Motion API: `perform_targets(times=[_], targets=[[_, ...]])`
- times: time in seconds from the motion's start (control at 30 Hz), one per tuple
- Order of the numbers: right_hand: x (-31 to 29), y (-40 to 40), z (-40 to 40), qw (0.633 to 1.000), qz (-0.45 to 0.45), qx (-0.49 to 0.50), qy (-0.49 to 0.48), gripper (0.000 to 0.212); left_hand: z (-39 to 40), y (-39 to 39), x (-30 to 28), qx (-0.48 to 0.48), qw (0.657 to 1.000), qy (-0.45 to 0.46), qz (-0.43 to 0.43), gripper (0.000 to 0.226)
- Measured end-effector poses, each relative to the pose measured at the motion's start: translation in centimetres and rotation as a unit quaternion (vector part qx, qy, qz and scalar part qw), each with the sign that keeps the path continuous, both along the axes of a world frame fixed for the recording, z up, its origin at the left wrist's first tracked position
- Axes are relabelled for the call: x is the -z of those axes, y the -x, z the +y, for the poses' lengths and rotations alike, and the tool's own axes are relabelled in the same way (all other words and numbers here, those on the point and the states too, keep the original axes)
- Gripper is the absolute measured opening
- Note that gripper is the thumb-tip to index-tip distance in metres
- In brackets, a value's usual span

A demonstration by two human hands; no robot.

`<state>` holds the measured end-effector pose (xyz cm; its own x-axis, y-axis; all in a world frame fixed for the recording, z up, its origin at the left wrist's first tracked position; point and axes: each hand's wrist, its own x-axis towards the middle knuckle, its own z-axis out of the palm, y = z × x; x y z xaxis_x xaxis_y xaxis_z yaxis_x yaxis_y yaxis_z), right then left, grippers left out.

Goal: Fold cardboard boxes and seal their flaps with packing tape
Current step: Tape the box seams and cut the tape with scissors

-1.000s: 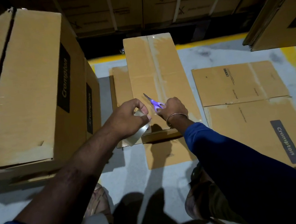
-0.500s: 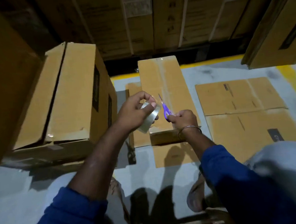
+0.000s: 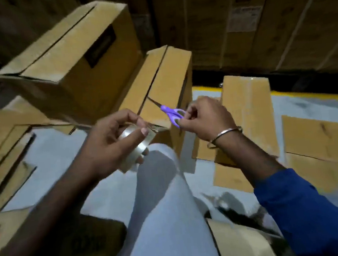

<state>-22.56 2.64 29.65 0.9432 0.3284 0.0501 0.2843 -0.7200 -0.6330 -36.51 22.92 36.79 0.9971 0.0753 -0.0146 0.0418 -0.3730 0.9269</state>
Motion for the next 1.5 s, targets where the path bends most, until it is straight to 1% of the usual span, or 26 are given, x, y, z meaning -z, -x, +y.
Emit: perform_targets(times=[0.13,0.2,0.27,0.3,0.37,0.43,0.5,0.57,0.63,0.7,0.77,0.83,0.9,0.97,1.0,1.03,1.07,1.1,1.13,1.2,1.23,1.3,1.33,1.4,1.43,1.5], targets=[[-1.9,5.0,8.0,0.99,-0.021,-0.136,0.035,0.029,5.9,7.1,-1.8,-0.013,0.997,-0.049,0.067,0.013],[-1.4,7.7,11.7,0.978,-0.03,-0.199,0.048,0.034,8.4,10.4,-2.2,0.025,0.982,-0.157,0.099,0.007],[-0.2,10.5,15.1,0.966,-0.042,-0.249,0.055,0.041,10.4,13.4,-2.0,0.073,0.955,-0.243,0.156,0.006],[0.3,11.9,16.7,0.96,-0.043,-0.27,0.054,0.041,11.3,14.6,-2.0,0.088,0.948,-0.242,0.185,0.007],[0.9,14.4,19.4,0.949,-0.041,-0.308,0.05,0.039,12.7,16.7,-1.8,0.094,0.948,-0.194,0.235,0.007],[1.1,16.2,22.0,0.938,-0.043,-0.34,0.052,0.037,14.2,18.5,-1.5,0.074,0.946,-0.16,0.273,0.021],[1.5,17.7,24.5,0.924,-0.035,-0.377,0.058,0.033,15.6,20.0,-1.2,0.048,0.935,-0.162,0.311,0.025],[2.1,19.2,26.7,0.909,-0.026,-0.41,0.066,0.033,17.1,21.4,-0.8,0.022,0.925,-0.157,0.347,0.023],[2.4,20.6,28.7,0.904,-0.031,-0.422,0.069,0.032,18.5,22.7,-0.7,-0.019,0.928,-0.138,0.346,0.019],[2.4,21.9,30.6,0.9,-0.046,-0.428,0.067,0.036,19.9,24.1,-0.6,-0.089,0.942,-0.089,0.31,0.015],[2.3,23.0,32.5,0.898,-0.059,-0.432,0.068,0.036,21.3,25.2,-0.6,-0.155,0.949,-0.081,0.264,0.008],[2.6,23.9,34.2,0.897,-0.051,-0.434,0.074,0.032,22.5,26.0,-0.2,-0.223,0.946,-0.06,0.228,0.005],[2.9,24.5,35.3,0.898,-0.045,-0.431,0.077,0.025,23.5,26.6,0.3,-0.268,0.937,-0.054,0.216,0.003],[3.7,24.6,35.6,0.907,-0.04,-0.416,0.04,0.022,24.3,26.9,1.1,-0.296,0.93,-0.054,0.212,0.002],[4.0,24.4,35.5,0.917,-0.026,-0.398,-0.009,0.023,24.6,27.0,1.5,-0.308,0.926,-0.052,0.21,0.003],[4.4,24.0,35.4,0.924,0.007,-0.377,-0.066,0.026,24.9,27.0,2.0,-0.317,0.923,-0.054,0.211,0.004],[4.5,23.6,35.3,0.922,0.056,-0.361,-0.132,0.028,25.1,27.0,2.4,-0.32,0.921,-0.06,0.213,0.005],[4.6,23.3,35.2,0.909,0.115,-0.354,-0.188,0.032,25.3,26.9,2.8,-0.32,0.92,-0.067,0.217,0.005],[4.4,23.1,35.2,0.889,0.18,-0.359,-0.221,0.038,25.5,26.9,3.1,-0.315,0.92,-0.075,0.222,0.005],[4.1,23.1,35.2,0.842,0.291,-0.392,-0.23,0.058,26.0,27.0,3.6,-0.298,0.922,-0.091,0.229,0.003],[4.1,23.2,35.2,0.826,0.315,-0.414,-0.219,0.059,26.3,27.0,3.6,-0.29,0.924,-0.098,0.229,0.002],[4.3,23.7,35.6,0.809,0.316,-0.448,-0.211,0.046,26.6,27.0,3.5,-0.274,0.929,-0.109,0.225,0.002],[4.4,23.9,35.8,0.808,0.313,-0.45,-0.215,0.039,26.7,27.0,3.4,-0.272,0.928,-0.115,0.226,0.002],[4.5,24.1,36.3,0.819,0.303,-0.435,-0.22,0.028,26.9,26.9,3.2,-0.27,0.927,-0.116,0.233,0.003],[4.4,24.2,36.5,0.826,0.294,-0.428,-0.219,0.024,26.8,26.9,3.1,-0.268,0.926,-0.114,0.239,0.007],[4.3,24.2,36.7,0.844,0.269,-0.417,-0.201,0.024,26.6,26.8,2.9,-0.27,0.924,-0.105,0.252,0.031]])
